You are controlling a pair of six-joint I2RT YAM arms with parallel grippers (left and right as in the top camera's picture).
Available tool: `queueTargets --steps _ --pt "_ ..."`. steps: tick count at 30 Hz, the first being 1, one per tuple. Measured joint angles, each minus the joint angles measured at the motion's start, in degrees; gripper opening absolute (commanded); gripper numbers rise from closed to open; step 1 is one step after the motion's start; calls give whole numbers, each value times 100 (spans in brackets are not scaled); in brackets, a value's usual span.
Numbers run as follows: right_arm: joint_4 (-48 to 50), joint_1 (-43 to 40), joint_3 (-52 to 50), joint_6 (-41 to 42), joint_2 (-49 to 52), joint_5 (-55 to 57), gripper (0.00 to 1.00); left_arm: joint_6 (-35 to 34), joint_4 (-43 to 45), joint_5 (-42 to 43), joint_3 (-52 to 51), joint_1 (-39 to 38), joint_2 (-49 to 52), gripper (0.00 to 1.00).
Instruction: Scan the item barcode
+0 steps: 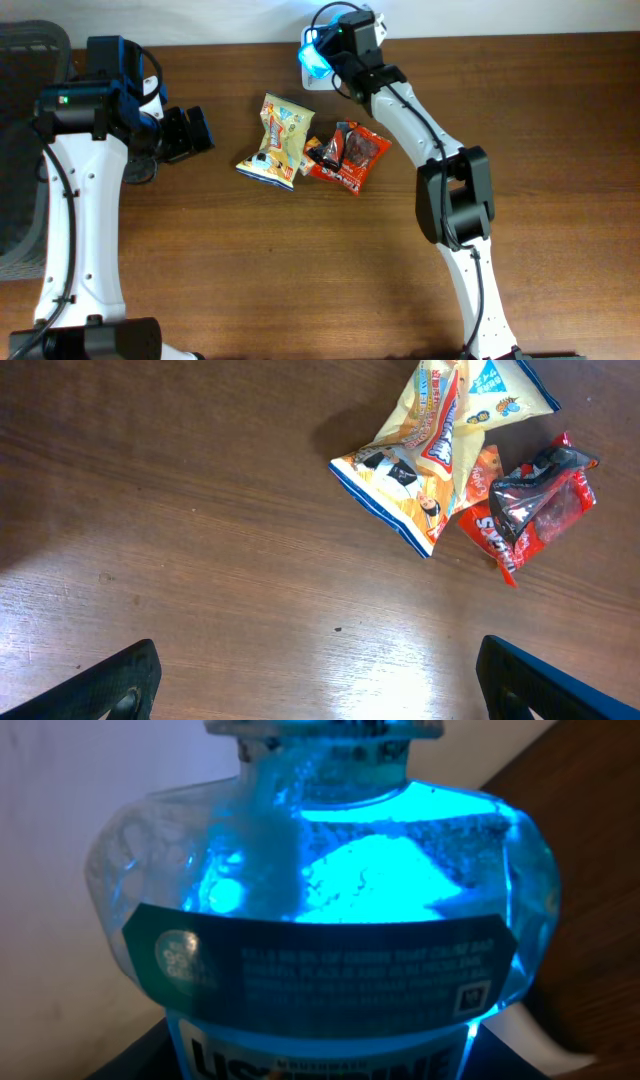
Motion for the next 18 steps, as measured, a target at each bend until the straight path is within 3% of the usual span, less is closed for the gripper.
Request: queueTargets --steps 4,6,9,12,14,18 --pt "-758 -647 -2 -713 -374 -87 44 0 0 0 2 0 0 99" --pt "-1641 -1311 0 -826 -1021 -114 44 -2 4 0 0 0 0 99" --pt "-3587 -3134 164 -942 -1729 -44 43 0 15 2 0 -2 0 99" --pt "-4784 -4695 83 -1823 -1683 365 44 -2 4 0 0 -2 0 99" --pt "-4977 -5438 63 -2439 -1683 970 44 -2 2 0 0 0 2 99" --pt "-4616 -6015 -428 -3025 -1683 1823 45 0 -4 2 0 -2 2 99"
